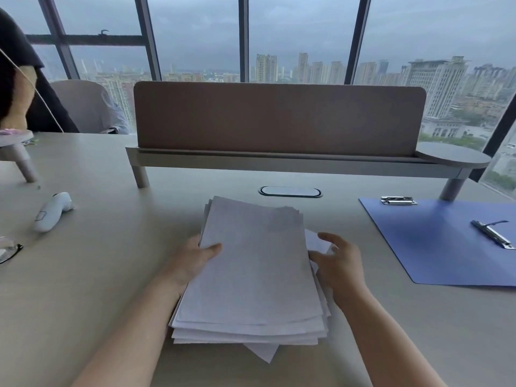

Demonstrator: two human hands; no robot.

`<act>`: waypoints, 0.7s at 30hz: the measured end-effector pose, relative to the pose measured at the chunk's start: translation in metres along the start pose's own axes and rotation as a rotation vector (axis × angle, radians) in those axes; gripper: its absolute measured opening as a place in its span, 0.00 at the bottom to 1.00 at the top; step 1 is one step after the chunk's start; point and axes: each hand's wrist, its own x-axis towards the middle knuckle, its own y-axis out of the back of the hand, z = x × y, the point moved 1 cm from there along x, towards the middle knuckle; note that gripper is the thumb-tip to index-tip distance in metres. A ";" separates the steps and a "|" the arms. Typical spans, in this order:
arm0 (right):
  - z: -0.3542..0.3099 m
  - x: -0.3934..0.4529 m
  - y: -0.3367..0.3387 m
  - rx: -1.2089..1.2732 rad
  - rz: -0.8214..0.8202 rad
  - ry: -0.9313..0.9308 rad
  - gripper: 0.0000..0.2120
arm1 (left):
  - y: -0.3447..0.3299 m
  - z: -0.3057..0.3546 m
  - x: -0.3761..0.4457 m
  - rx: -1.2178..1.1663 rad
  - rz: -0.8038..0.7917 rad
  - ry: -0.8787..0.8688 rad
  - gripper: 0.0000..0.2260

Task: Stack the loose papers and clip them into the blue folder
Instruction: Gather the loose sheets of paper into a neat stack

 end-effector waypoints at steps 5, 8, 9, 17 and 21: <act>-0.007 0.001 -0.001 0.349 -0.030 -0.250 0.29 | 0.000 0.000 0.000 0.030 0.017 0.004 0.10; -0.013 0.003 0.002 0.492 -0.021 -0.390 0.11 | 0.002 0.001 -0.001 0.001 -0.015 0.031 0.11; -0.016 0.003 0.003 0.506 0.001 -0.402 0.10 | 0.003 0.002 0.000 -0.019 -0.029 0.038 0.11; -0.032 0.010 0.021 0.544 0.014 -0.419 0.35 | 0.012 0.003 0.002 -0.276 -0.057 0.170 0.15; -0.027 0.010 0.018 0.648 -0.007 -0.477 0.37 | 0.013 0.001 0.006 -0.319 -0.061 0.199 0.16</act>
